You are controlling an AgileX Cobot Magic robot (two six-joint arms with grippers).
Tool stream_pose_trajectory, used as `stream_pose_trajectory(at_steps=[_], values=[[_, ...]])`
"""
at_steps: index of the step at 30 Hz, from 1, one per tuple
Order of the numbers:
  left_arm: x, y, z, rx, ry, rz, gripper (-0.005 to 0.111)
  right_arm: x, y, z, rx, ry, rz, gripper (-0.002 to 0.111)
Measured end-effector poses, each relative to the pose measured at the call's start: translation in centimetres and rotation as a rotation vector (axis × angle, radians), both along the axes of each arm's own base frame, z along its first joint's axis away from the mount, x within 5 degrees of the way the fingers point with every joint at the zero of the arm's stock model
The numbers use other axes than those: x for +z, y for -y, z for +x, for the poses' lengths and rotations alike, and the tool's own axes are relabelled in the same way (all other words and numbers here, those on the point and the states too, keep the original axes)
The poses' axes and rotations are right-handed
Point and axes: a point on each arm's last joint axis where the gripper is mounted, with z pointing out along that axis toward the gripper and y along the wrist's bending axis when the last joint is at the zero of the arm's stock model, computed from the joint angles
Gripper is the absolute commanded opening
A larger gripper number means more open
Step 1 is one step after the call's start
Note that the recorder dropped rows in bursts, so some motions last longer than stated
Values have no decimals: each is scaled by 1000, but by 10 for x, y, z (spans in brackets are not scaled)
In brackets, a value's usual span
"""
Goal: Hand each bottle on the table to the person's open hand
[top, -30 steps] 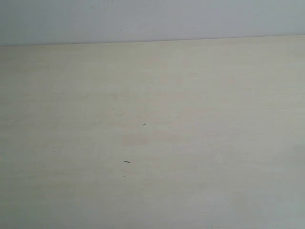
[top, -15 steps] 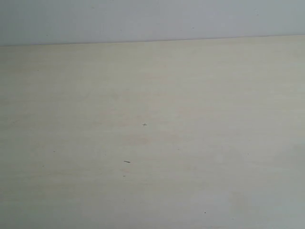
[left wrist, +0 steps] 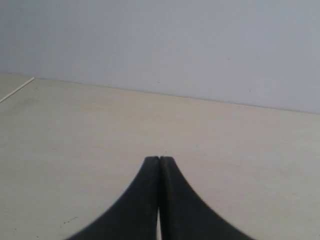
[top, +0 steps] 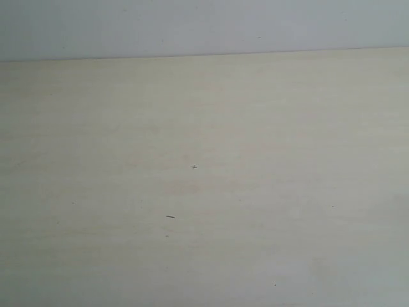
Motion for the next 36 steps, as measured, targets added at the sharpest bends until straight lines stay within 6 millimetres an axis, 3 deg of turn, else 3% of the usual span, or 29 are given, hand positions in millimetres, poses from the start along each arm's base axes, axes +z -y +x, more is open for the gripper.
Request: stream_pose_trajectory(at_steps=[6,11,14,21,36], values=[[0,0,0,0,0,0,0,1,1,1,-13,28,-34,0],[0,0,0,0,0,0,0,1,2,6,-111,147,-94,0],[0,0,0,0,-2,0,0,-14,-2,16,-169,218,-132,0],[0,0,0,0,-2,0,0,-73,-7,36,-275,260,-175,0],[-1,0,0,2,-9,-1,0,-77,0,36,-395,236,-128,0]])
